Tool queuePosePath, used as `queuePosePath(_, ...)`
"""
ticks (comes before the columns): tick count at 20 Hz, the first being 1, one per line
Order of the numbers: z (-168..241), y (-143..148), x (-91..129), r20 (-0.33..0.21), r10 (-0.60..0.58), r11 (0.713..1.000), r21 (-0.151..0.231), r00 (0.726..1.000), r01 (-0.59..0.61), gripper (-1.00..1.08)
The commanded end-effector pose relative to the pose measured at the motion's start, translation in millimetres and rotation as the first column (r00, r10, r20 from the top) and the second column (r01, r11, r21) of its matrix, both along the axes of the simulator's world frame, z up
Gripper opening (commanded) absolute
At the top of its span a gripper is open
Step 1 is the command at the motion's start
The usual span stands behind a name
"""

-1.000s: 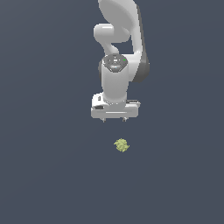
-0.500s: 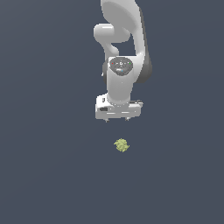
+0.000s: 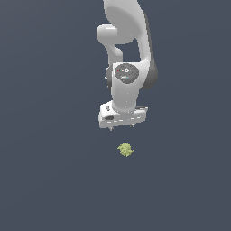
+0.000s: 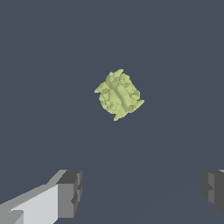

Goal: Pick up the object and move it to a goal position.

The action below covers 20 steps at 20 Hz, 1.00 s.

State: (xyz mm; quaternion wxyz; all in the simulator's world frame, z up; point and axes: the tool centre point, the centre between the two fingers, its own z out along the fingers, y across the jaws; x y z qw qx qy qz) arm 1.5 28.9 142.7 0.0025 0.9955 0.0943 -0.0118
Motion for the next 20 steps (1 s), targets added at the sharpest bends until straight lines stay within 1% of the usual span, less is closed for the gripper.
queuePosePath(1, -4.2, 1.9, 5.7, 0.001, 0.049, 0.999, 0.0, 0.999, -0.049, 1.0)
queuePosePath(5, -13.0, 5.8, 17.5, 0.003, 0.151, 0.989, 0.0, 0.989, -0.151, 1.0)
queuePosePath(8, -21.1, 9.3, 27.6, 0.006, 0.239, 0.971, 0.001, 0.971, -0.239, 1.0)
queuePosePath(14, -37.4, 15.8, 46.1, 0.012, 0.401, 0.916, 0.004, 0.916, -0.401, 1.0)
queuePosePath(20, -49.4, 20.2, 58.4, 0.018, 0.507, 0.862, 0.006, 0.862, -0.507, 1.0)
